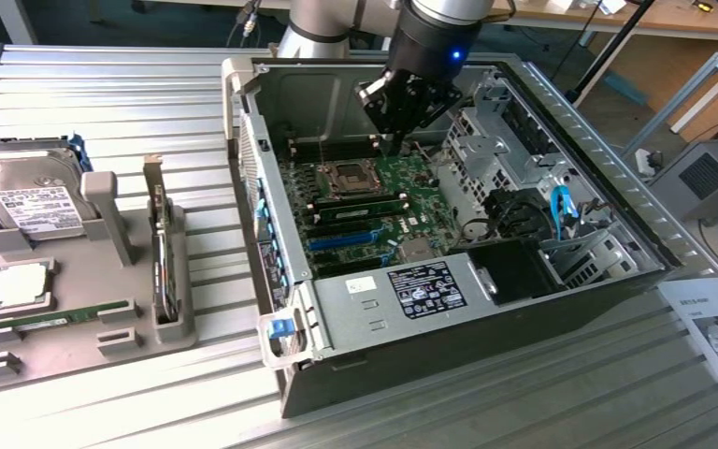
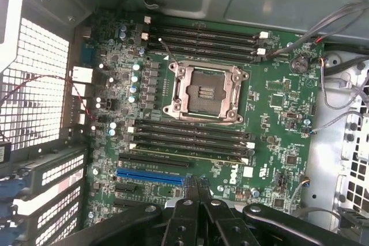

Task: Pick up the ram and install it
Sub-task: 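Press down the ram until it locks into place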

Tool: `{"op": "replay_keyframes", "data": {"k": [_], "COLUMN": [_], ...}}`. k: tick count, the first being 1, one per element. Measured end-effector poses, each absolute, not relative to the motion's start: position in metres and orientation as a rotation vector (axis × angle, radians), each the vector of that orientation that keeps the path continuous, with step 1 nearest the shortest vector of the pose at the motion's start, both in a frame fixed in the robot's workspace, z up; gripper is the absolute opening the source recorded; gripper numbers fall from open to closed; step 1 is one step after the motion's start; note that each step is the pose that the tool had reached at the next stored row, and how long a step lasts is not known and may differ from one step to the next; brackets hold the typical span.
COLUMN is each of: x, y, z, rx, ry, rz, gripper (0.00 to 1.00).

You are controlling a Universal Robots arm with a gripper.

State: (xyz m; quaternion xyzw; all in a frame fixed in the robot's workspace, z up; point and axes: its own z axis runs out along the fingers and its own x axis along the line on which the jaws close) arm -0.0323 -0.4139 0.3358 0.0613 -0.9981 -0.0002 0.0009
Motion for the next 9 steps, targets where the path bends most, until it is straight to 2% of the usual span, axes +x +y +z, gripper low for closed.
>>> {"op": "replay_keyframes", "data": {"k": [9], "x": [-0.0322], "y": [-0.4139], "z": [0.3357], "rx": [0.176], "ry": [-3.135], "rz": [-0.001], "gripper": [0.11]}}
